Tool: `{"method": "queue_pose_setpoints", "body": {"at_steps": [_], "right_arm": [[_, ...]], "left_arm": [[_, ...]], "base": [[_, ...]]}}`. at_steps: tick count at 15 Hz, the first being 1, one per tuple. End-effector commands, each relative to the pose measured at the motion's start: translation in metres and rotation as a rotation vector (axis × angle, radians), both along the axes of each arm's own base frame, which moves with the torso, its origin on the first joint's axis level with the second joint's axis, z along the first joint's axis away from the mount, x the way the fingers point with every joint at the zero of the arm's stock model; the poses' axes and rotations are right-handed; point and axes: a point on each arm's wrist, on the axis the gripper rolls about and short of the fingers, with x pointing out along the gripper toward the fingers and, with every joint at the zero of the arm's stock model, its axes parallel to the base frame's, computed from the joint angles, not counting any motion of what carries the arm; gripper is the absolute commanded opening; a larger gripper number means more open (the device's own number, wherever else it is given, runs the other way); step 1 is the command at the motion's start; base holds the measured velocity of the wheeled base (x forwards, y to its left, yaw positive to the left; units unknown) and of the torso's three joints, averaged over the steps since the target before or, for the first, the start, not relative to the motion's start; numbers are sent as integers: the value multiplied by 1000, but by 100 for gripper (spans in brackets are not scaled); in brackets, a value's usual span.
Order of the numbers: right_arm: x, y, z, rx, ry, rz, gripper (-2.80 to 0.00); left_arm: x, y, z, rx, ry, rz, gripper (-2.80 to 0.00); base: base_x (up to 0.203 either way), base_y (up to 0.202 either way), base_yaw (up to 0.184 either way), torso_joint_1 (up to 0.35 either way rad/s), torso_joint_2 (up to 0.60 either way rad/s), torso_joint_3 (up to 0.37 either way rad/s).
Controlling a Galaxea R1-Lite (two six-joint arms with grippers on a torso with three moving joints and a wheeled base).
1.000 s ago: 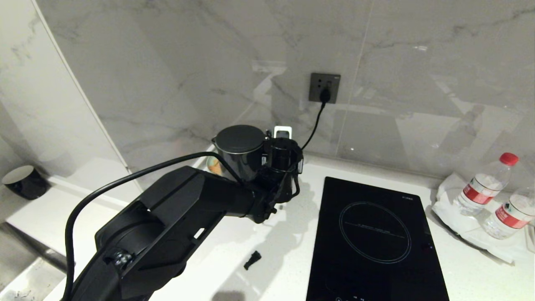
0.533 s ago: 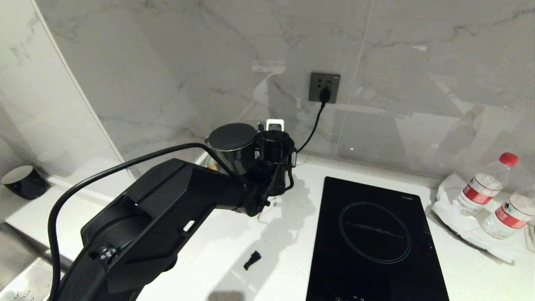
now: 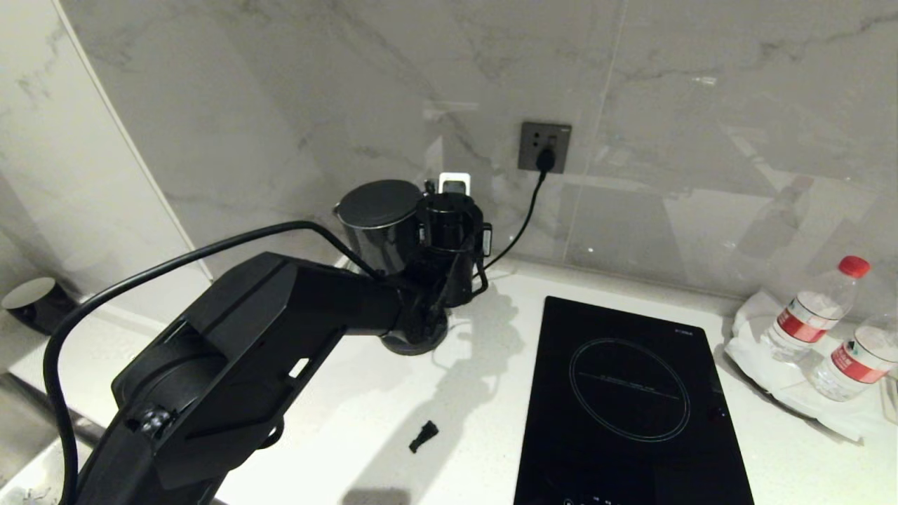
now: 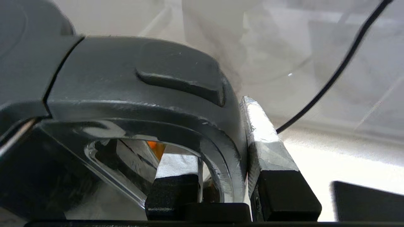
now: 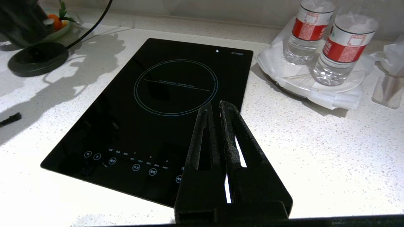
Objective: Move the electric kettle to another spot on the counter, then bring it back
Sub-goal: Pick up the kettle, then place it by the sink
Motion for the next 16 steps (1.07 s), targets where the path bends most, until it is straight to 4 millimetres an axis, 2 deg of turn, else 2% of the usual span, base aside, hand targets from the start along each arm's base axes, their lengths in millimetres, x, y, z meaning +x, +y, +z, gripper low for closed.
{"method": "queue_pose_setpoints", "body": {"at_steps": [1,4,8,12,16], "right_arm": [[0,0,0,0,1,0,-280],[0,0,0,0,1,0,-280],[0,0,0,0,1,0,-280],[0,0,0,0,1,0,-280],[0,0,0,0,1,0,-280]], "left_arm": [[-4,4,16,-19,-24,5,-280],[-15,7,24,-18,-20,-4,-280],[-41,19,27,2,6,-20,-280],[-71,34,29,11,16,-40,-280],[-107,54,21,39,55,-65,-280]], "base": [[0,0,0,0,0,0],[0,0,0,0,0,0],[0,0,0,0,0,0],[0,0,0,0,0,0],[0,0,0,0,0,0]]}}
